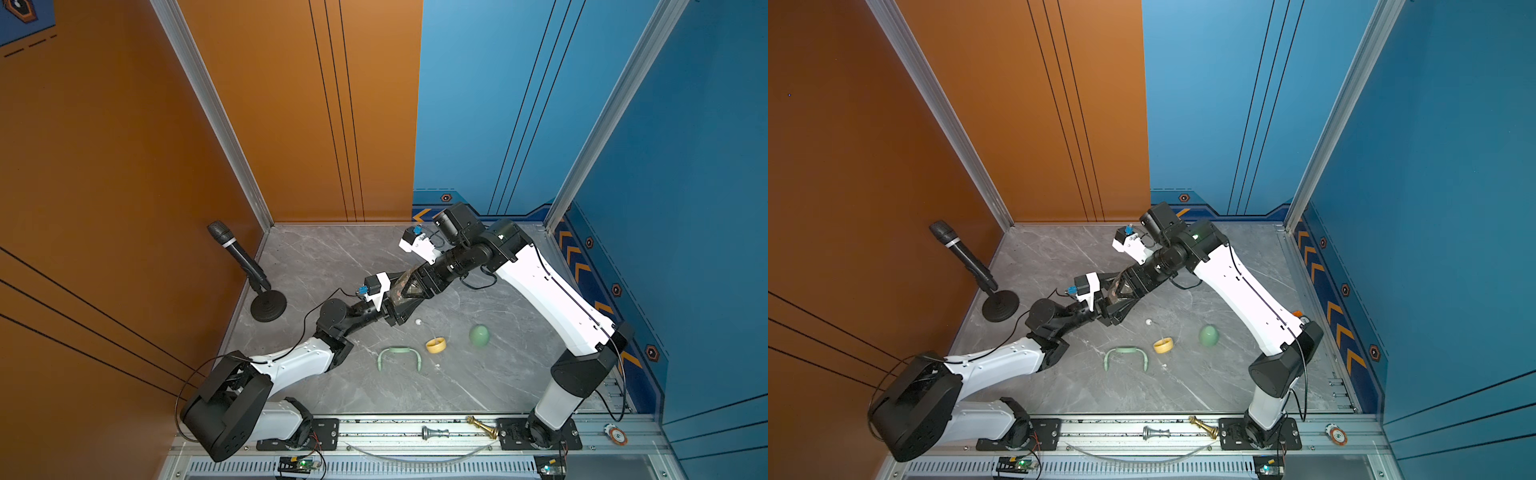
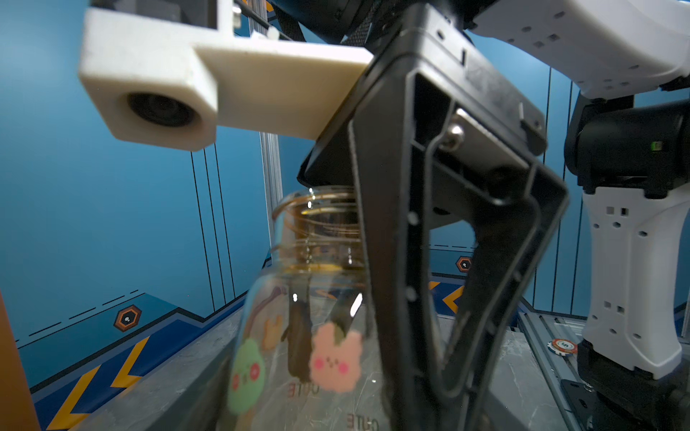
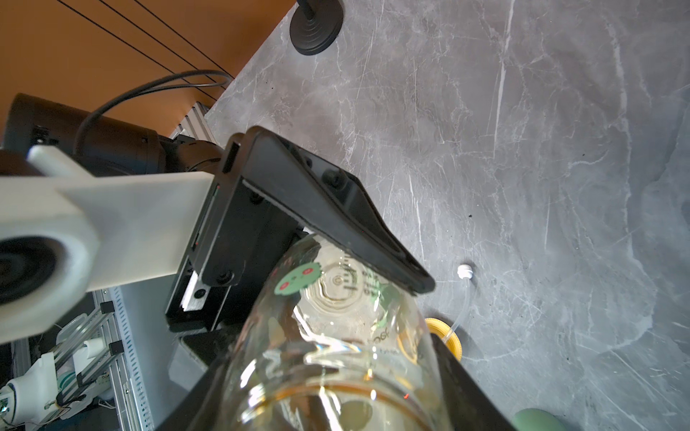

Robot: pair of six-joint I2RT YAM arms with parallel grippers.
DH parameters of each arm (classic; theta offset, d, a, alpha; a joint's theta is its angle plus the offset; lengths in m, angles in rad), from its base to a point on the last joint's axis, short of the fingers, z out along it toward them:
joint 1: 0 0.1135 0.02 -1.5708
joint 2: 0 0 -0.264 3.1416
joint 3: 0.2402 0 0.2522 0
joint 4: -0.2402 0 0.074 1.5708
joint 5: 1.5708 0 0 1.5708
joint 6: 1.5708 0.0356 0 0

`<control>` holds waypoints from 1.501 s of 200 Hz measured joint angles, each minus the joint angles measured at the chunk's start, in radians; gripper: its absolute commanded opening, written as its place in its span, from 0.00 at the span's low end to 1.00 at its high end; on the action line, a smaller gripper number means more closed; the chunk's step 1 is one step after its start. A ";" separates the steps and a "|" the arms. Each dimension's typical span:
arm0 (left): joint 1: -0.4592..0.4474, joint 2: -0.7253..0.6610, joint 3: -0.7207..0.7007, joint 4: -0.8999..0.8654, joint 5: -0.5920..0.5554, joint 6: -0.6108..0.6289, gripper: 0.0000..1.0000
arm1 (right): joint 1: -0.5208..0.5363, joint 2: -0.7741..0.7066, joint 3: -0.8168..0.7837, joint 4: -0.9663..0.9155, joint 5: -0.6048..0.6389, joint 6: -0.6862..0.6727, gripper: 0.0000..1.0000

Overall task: Assemble the baby bottles
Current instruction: Pick up the baby bottle from the center of the board, then pick up the handle at the center of the board.

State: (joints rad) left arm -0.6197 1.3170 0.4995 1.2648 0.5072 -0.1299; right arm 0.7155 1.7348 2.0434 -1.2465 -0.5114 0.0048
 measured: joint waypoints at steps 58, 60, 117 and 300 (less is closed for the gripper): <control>0.018 0.000 -0.002 0.021 0.002 -0.021 0.35 | -0.076 -0.097 -0.007 0.092 -0.003 0.183 1.00; 0.018 0.000 -0.002 0.022 0.002 -0.021 0.35 | -0.087 -0.107 -0.008 0.099 -0.002 0.190 1.00; 0.024 -0.060 -0.058 0.072 -0.036 -0.029 0.35 | -0.428 -0.490 -0.293 0.126 0.208 0.378 1.00; 0.010 -0.598 -0.204 -0.192 -0.210 0.021 0.36 | 0.228 -0.157 -0.948 0.681 0.294 0.572 0.55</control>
State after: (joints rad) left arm -0.6098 0.7189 0.2951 1.0729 0.2970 -0.1093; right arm 0.9436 1.5776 1.0958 -0.5659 -0.2169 0.5770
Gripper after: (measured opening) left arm 0.728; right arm 0.577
